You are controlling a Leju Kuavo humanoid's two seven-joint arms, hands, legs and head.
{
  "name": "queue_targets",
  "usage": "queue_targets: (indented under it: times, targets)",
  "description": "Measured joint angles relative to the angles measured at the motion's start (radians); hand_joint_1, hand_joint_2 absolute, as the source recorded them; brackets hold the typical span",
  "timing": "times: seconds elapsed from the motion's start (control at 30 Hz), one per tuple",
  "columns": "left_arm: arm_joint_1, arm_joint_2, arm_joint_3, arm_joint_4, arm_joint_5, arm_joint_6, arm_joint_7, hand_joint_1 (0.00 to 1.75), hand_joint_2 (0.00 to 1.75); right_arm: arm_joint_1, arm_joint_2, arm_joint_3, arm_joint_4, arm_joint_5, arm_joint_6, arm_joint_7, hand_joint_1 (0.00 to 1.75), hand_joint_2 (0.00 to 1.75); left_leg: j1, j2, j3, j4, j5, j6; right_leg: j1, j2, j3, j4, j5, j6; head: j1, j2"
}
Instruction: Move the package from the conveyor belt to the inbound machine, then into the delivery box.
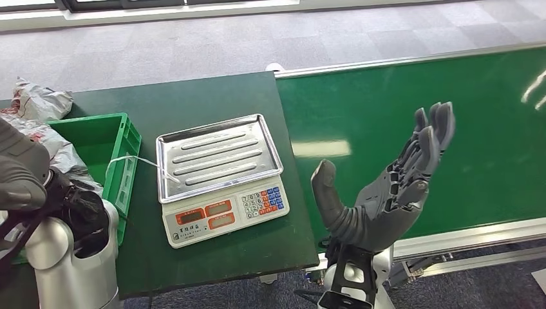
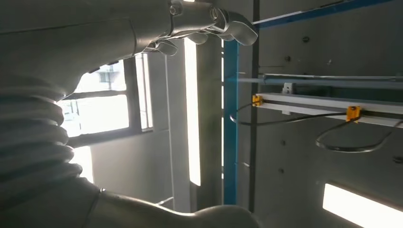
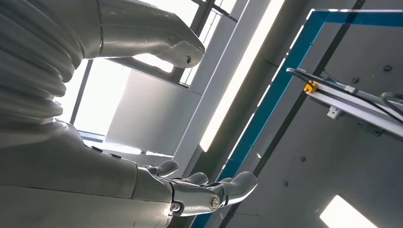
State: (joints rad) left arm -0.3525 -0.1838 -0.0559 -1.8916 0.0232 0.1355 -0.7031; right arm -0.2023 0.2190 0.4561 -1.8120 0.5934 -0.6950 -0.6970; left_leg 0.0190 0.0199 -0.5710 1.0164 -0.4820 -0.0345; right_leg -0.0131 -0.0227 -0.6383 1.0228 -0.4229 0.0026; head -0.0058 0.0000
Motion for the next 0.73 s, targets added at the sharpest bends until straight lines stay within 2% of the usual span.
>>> queue_targets:
  times: [0.2,0.33,0.4,0.5,0.57,0.67,0.73]
  targets:
    - [0.008,-0.007,-0.026,-0.026,0.014,-0.033,0.004,0.0,1.75,0.001,0.0,-0.001,0.004,-0.015,0.0,0.0,0.0,1.75,0.0,0.0,0.0,0.0,0.0,0.0,0.0,0.0,0.0,0.0,0.0,0.0,0.0,0.0]
    - [0.018,-0.018,-0.06,0.008,0.062,-0.184,0.031,0.0,1.75,0.015,0.0,-0.002,0.0,-0.116,0.017,0.0,0.0,1.75,-0.001,-0.001,0.001,0.0,0.0,0.0,-0.001,0.0,0.001,0.0,0.0,0.0,0.0,0.0]
    - [0.031,-0.031,-0.092,0.051,0.103,-0.289,0.027,0.0,1.75,0.034,-0.001,-0.002,-0.017,-0.205,0.075,0.0,0.0,1.75,-0.001,0.0,0.001,0.0,0.0,0.0,-0.001,0.0,0.001,0.0,0.0,0.0,0.0,0.0]
    - [0.061,-0.057,-0.138,0.114,0.153,-0.402,0.012,0.0,1.75,0.067,-0.005,-0.002,-0.057,-0.294,0.221,-0.001,0.0,1.75,-0.002,0.001,0.001,0.0,-0.001,0.001,-0.001,0.0,0.0,0.0,0.0,0.0,0.0,0.0]
    - [0.073,-0.068,-0.151,0.135,0.166,-0.426,0.009,0.0,1.75,0.078,-0.008,-0.002,-0.072,-0.303,0.273,-0.001,0.0,1.75,-0.002,0.001,0.001,0.0,-0.001,0.002,-0.001,0.0,0.0,0.0,0.0,0.001,0.0,0.0]
    - [0.076,-0.071,-0.154,0.14,0.17,-0.43,0.009,0.0,1.75,0.08,-0.009,-0.002,-0.075,-0.304,0.283,-0.001,0.0,1.75,-0.002,0.001,0.001,0.0,-0.002,0.002,-0.001,0.0,0.0,0.0,0.0,0.001,0.0,0.0]
    - [0.093,-0.086,-0.165,0.166,0.178,-0.434,0.008,0.0,1.75,0.088,-0.013,-0.002,-0.097,-0.329,0.34,-0.001,0.0,1.75,-0.002,0.001,0.001,0.0,-0.002,0.002,-0.001,0.0,0.0,0.0,-0.001,0.001,0.0,0.0]
